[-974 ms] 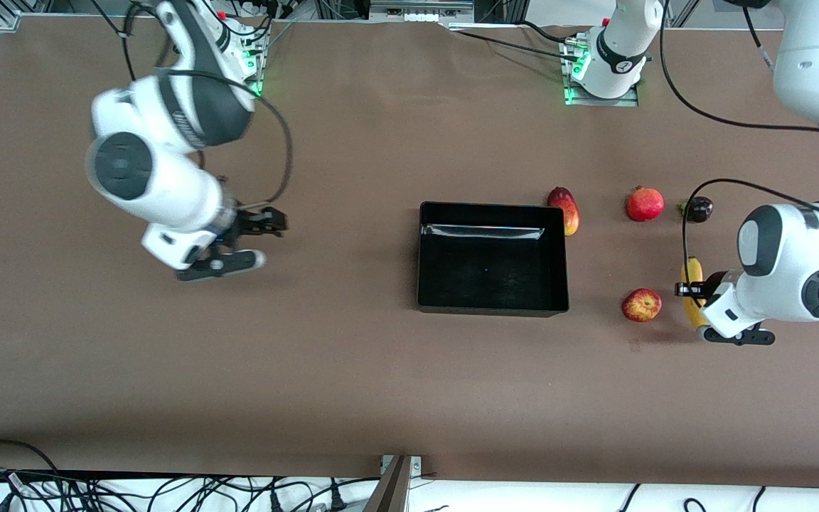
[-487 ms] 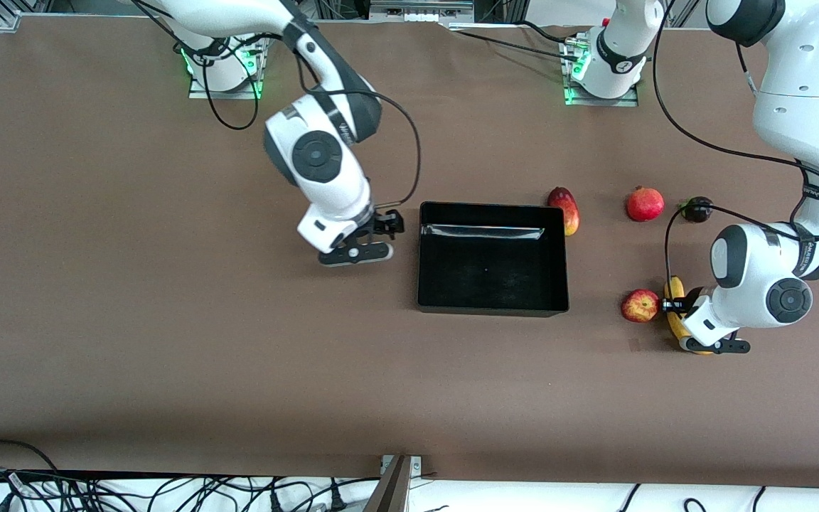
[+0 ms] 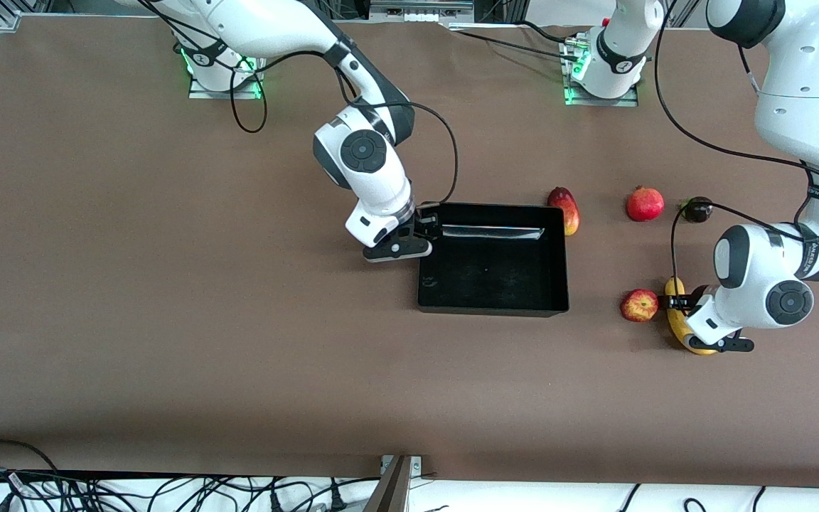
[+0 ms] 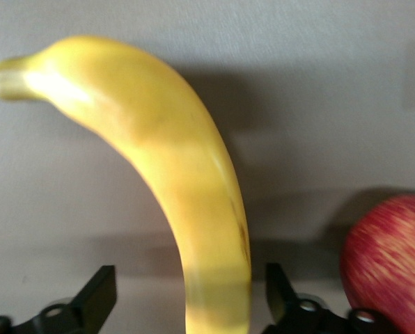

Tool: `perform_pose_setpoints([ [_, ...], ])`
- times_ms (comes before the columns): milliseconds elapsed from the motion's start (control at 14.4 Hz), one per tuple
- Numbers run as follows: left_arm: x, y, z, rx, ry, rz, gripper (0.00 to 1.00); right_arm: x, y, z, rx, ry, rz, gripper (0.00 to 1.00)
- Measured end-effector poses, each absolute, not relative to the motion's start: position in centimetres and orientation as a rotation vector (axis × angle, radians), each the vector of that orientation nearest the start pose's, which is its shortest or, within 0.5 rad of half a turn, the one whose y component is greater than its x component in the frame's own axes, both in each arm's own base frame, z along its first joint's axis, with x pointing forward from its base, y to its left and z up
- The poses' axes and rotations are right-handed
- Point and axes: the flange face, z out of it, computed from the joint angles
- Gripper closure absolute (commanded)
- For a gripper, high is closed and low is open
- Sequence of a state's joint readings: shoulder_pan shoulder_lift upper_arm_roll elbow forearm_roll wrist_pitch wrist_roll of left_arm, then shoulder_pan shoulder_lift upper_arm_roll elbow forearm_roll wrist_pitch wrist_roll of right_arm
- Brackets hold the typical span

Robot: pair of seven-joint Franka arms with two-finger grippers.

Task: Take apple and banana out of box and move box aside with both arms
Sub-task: 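Grasp the tray rim with the right gripper while the left gripper withdraws, then slide the empty tray with the right gripper away from the fruits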

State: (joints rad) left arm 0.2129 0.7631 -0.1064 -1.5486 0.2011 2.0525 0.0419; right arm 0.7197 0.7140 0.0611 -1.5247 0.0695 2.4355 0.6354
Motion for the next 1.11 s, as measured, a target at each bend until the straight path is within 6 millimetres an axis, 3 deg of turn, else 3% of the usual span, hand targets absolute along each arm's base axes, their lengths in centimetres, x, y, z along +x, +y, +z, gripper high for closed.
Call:
perform_pose_setpoints([
  [139, 67.2, 8.3, 22.9, -3.026, 0.057, 0.430, 0.00, 51.5, 51.6, 23.3, -2.940, -0.123, -0.132, 1.00],
  [278, 66.7, 7.5, 29.0, -3.005, 0.057, 0.454, 0.00, 51.3, 51.8, 21.5, -2.943, -0.119, -0.128, 1.00],
  [626, 64.6, 4.8, 41.0, -3.082, 0.044, 0.403, 0.00, 52.5, 50.9, 21.7, -2.949, -0.095, -0.147, 1.00],
  [695, 64.0, 4.1, 43.5, -3.112, 0.039, 0.376, 0.00, 53.2, 50.3, 22.2, -2.961, -0.076, -0.142, 1.00],
  [834, 62.5, 2.5, 49.2, -3.141, 0.056, 0.278, 0.00, 55.6, 47.4, 25.2, -2.998, -0.012, -0.100, 1.00],
  [1113, 59.1, 1.2, 58.3, -3.158, 0.065, 0.102, 0.00, 60.4, 37.3, 33.6, -3.056, 0.111, -0.022, 1.00],
])
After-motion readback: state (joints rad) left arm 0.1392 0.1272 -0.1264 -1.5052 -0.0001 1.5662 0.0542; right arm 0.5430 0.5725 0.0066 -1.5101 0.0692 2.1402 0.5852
